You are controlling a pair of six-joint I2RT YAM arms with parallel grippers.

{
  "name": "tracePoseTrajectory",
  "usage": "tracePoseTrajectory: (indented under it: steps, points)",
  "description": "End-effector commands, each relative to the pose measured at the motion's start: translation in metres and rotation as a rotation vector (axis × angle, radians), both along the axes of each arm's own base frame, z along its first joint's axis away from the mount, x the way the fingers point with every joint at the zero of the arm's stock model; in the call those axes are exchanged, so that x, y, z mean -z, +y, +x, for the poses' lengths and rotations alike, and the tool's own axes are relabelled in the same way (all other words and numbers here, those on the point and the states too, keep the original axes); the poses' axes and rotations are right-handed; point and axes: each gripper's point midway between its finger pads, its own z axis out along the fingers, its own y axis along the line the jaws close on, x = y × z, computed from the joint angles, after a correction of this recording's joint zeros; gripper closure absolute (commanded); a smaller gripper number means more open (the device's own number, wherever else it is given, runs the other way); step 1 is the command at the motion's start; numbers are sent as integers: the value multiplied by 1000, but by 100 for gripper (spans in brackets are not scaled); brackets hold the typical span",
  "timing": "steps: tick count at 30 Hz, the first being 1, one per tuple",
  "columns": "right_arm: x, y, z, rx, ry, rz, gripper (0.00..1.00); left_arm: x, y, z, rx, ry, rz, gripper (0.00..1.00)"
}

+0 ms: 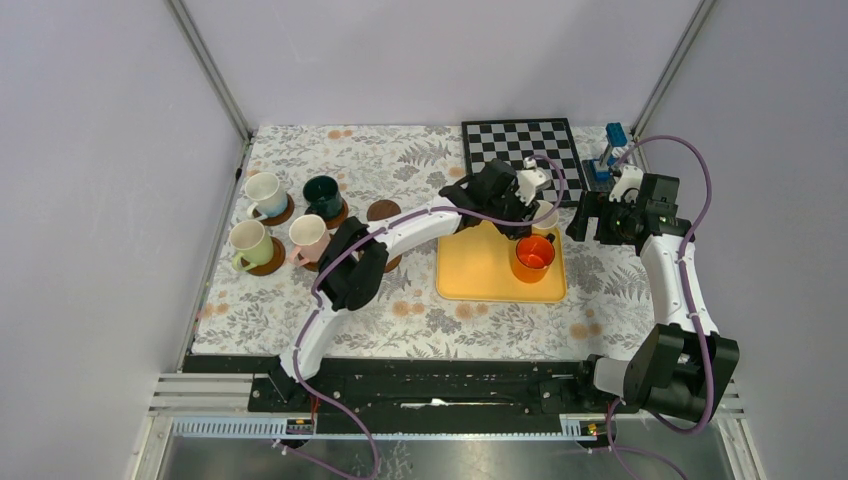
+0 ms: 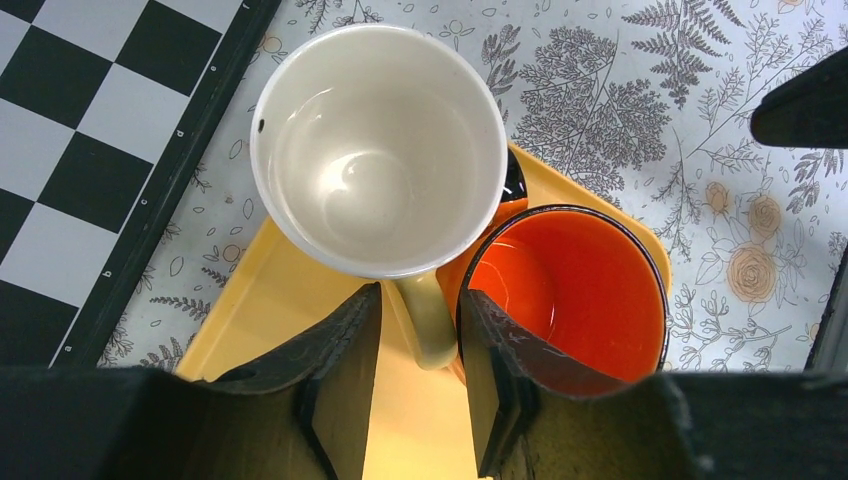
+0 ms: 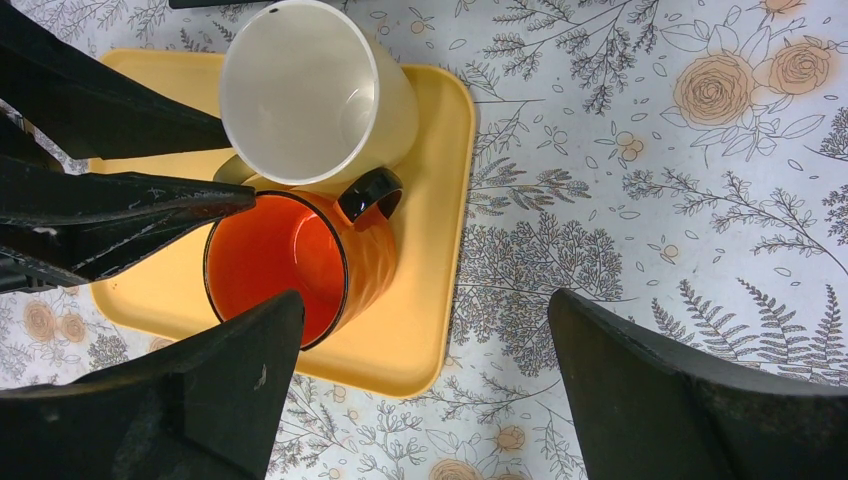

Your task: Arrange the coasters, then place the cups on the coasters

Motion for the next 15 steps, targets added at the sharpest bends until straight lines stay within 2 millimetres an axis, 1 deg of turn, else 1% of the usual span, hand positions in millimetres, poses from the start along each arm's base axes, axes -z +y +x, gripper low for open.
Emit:
tracePoseTrajectory:
  steps: [1,4,9,12,15]
  points:
    - [-10,3,1,-25,-49,1,2,-24,-2,10,-19,-32,-58,61]
    - [-10,3,1,-27,-49,1,2,-24,0,12,-26,-34,-59,62]
    - [-10,3,1,-30,-49,3,2,-32,3,17,-33,-44,-72,62]
    - [-11,4,1,-31,-50,3,2,-32,6,18,-36,-44,-67,61]
    - [-11,4,1,-32,-54,4,2,-27,9,19,-41,-43,-52,61]
